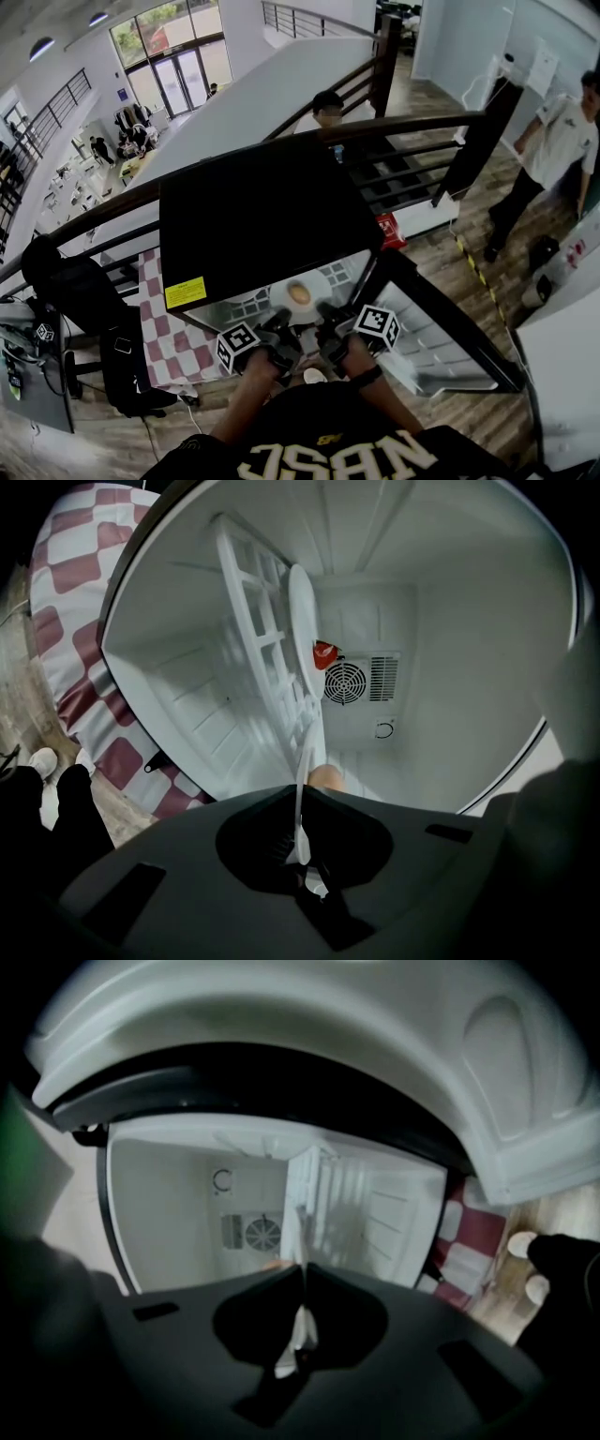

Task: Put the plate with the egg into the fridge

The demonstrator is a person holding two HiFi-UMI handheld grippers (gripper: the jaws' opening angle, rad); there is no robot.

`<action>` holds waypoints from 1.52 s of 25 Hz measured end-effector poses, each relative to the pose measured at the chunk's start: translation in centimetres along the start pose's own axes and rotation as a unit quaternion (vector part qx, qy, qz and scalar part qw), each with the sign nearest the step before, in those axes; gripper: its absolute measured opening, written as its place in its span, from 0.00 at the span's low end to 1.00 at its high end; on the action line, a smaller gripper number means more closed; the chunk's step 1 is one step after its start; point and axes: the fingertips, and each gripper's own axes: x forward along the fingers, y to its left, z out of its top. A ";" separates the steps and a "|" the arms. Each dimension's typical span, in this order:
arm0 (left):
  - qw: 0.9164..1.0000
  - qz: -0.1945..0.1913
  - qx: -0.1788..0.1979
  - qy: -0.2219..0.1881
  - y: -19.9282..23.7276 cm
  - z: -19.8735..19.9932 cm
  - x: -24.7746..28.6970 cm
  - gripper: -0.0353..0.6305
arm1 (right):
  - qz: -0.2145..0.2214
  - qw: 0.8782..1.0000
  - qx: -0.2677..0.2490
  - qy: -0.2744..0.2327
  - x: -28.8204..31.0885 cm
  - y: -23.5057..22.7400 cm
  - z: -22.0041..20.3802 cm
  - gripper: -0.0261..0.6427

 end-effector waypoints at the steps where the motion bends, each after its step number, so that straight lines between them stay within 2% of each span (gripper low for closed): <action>1: 1.000 -0.001 0.001 -0.002 -0.1 0.0 0.1 0.10 | 0.002 1.000 -0.003 -0.001 0.1 0.1 0.2 0.08; 14: 1.000 0.000 0.001 -0.014 -0.3 1.2 1.1 0.10 | -0.001 1.000 0.003 -0.002 1.7 0.5 0.9 0.08; 30: 1.000 -0.007 -0.013 0.005 -0.5 1.3 1.2 0.10 | -0.006 1.000 -0.010 -0.016 2.9 1.2 1.3 0.08; 34: 1.000 -0.018 -0.017 0.006 -0.4 1.2 1.2 0.10 | 0.002 1.000 -0.003 -0.017 2.8 0.8 1.4 0.08; 38: 0.998 -0.045 -0.037 0.004 -0.6 1.3 1.2 0.10 | 0.018 1.000 -0.007 -0.018 2.8 1.1 1.6 0.09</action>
